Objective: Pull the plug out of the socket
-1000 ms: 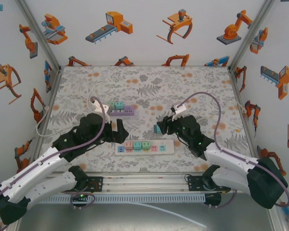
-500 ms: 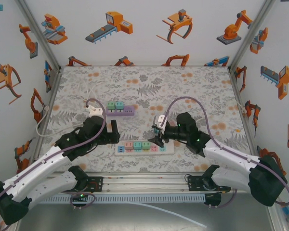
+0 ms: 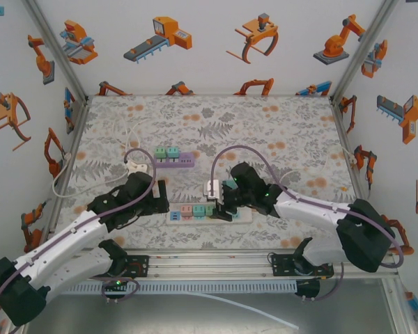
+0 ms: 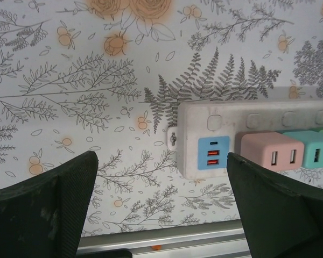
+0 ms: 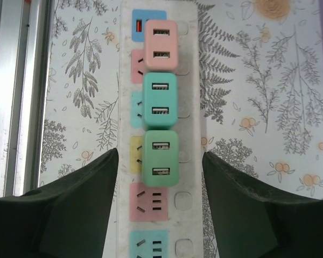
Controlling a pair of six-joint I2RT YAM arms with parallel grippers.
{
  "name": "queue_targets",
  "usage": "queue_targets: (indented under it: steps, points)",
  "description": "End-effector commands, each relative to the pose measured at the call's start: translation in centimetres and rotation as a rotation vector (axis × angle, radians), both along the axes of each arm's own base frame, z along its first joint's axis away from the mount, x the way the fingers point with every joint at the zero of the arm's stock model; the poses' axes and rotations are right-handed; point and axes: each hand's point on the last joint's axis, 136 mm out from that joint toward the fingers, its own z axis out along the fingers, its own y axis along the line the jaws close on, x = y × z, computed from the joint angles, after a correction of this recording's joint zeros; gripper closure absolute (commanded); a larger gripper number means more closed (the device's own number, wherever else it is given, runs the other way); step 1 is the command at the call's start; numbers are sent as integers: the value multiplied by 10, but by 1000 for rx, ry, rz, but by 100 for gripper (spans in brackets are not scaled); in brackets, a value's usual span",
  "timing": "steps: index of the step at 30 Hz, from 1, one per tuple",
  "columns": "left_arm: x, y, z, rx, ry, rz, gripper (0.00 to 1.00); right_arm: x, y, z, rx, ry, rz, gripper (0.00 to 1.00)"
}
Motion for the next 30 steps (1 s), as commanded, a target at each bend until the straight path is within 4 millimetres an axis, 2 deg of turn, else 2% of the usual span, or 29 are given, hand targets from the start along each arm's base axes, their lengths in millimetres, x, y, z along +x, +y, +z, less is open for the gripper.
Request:
queue_targets:
  steps: [1, 7, 17, 25, 30]
  points:
    - [-4, 1, -13, 4, 45, 11, 3, 3, 11, 2, 3, -37, 14, 46]
    - [-6, -2, -27, 7, 78, 1, 3, 0, 13, -8, -14, -27, 20, 55]
    - [-5, -8, -43, 29, 134, -4, 3, -4, 16, -3, 8, -21, 45, 70]
    - [-9, -22, -59, 22, 195, -68, 3, -3, 19, 7, 45, -28, 46, 75]
    - [-15, -22, -66, 36, 232, -92, 3, -1, 20, 9, 50, -32, 38, 75]
